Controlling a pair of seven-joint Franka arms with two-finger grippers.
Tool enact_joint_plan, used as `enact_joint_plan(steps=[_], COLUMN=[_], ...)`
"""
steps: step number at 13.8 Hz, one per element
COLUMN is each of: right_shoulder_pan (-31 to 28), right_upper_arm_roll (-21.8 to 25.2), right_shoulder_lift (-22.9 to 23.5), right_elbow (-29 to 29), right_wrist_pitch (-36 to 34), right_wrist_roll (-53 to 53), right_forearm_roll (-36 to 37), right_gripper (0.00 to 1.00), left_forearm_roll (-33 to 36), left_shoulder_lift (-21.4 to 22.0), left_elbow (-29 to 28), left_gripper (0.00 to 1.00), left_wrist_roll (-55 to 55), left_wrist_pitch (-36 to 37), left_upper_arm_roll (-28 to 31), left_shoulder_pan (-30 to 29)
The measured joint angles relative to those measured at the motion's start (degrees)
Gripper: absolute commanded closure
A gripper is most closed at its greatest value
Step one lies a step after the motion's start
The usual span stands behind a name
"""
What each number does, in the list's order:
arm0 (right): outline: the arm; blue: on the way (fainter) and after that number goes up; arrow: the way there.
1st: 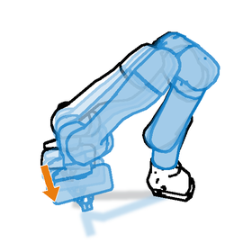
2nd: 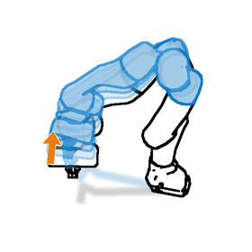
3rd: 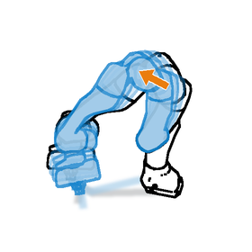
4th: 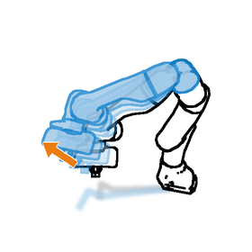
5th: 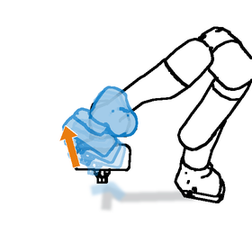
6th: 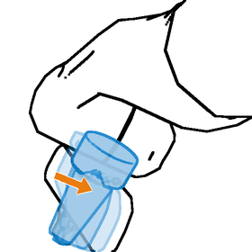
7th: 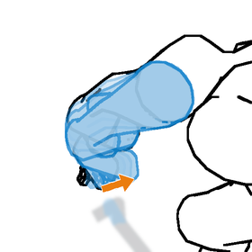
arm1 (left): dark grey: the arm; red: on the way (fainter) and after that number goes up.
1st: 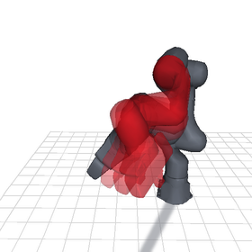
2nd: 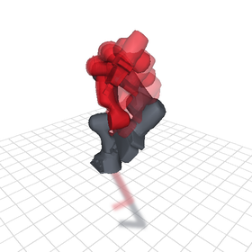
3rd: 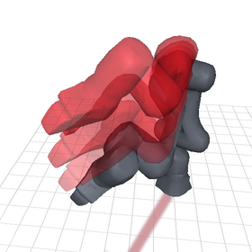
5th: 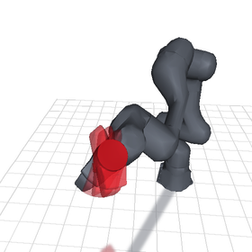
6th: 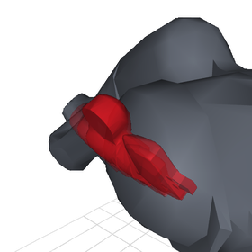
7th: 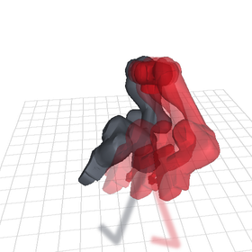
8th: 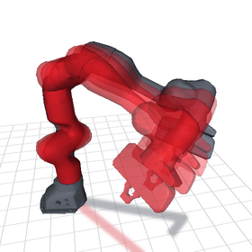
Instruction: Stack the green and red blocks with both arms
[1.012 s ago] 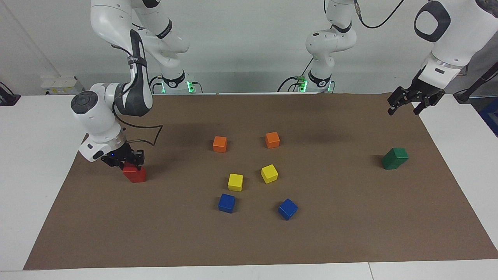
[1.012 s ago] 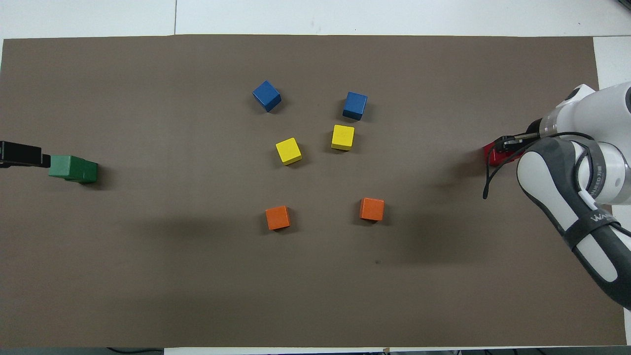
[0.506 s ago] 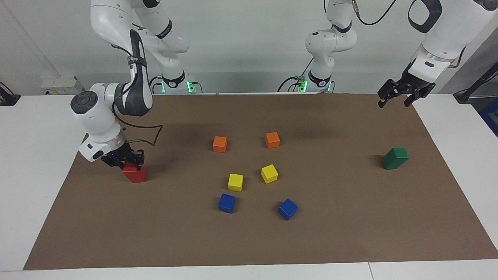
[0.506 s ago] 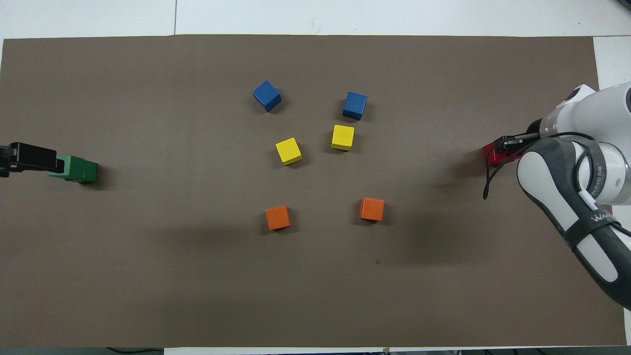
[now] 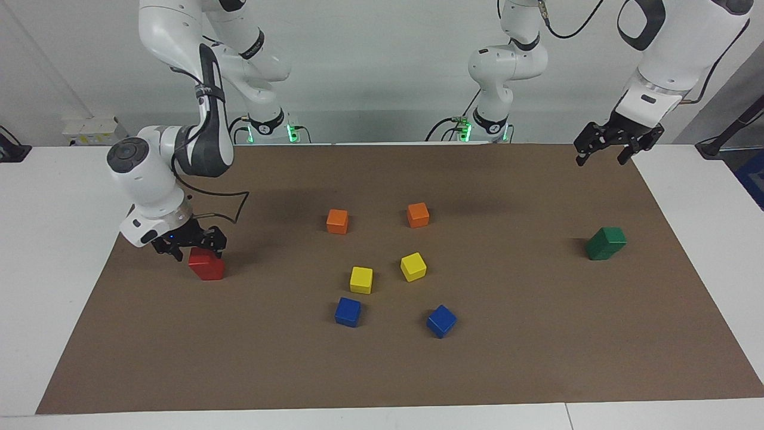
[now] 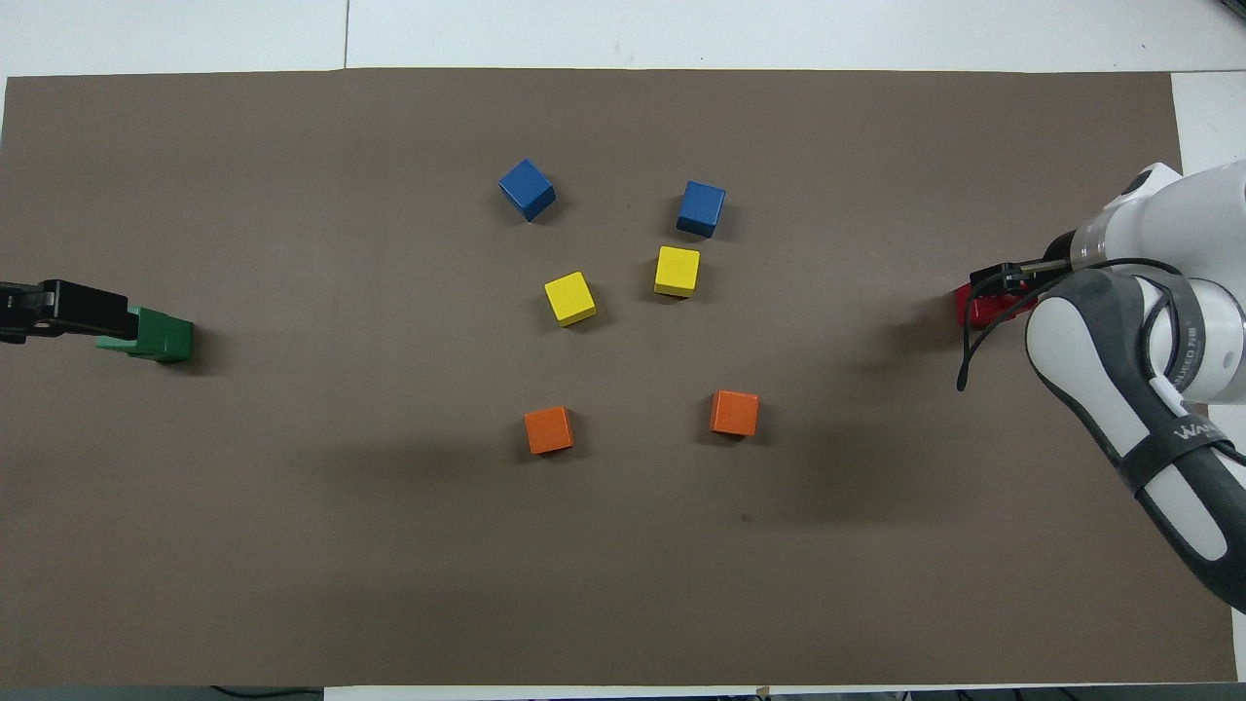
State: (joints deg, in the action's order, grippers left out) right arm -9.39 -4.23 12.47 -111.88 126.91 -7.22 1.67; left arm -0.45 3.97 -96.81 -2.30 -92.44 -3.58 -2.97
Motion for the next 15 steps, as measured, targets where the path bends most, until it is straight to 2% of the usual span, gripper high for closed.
enact_joint_plan(steps=[4,8,10,12,15], right_shoulder_pan=[2.08,5.43,5.46,5.48,5.44], right_upper_arm_roll=[-0.46,-0.64,-1.58,-3.21,-3.72], right_shoulder_lift=[-3.01,-12.99,-15.83,-15.2,-13.23], right_elbow=[8.43,13.17,16.78,21.11,22.95], right_wrist_pitch=[-13.74,-26.66,-35.29,-39.65,-40.18], right_wrist_roll=[1.31,2.21,4.59,7.81,8.64], right_forearm_roll=[-0.02,-0.03,-0.06,-0.07,-0.07], right_gripper=[0.0,0.0,0.02,0.04,0.01], left_forearm_roll=[0.06,0.06,0.06,0.06,0.06], left_shoulder_lift=[-0.05,-0.06,-0.05,-0.05,-0.06], left_elbow=[0.73,0.91,1.01,1.09,1.09], left_gripper=[0.0,0.0,0.0,0.0,0.0], left_wrist_roll=[0.0,0.0,0.01,0.04,0.09], left_wrist_pitch=[0.0,0.0,-0.07,-0.61,-1.03], left_upper_arm_roll=[0.04,0.05,0.08,0.12,0.24], left_shoulder_pan=[0.3,0.44,0.44,0.44,0.44])
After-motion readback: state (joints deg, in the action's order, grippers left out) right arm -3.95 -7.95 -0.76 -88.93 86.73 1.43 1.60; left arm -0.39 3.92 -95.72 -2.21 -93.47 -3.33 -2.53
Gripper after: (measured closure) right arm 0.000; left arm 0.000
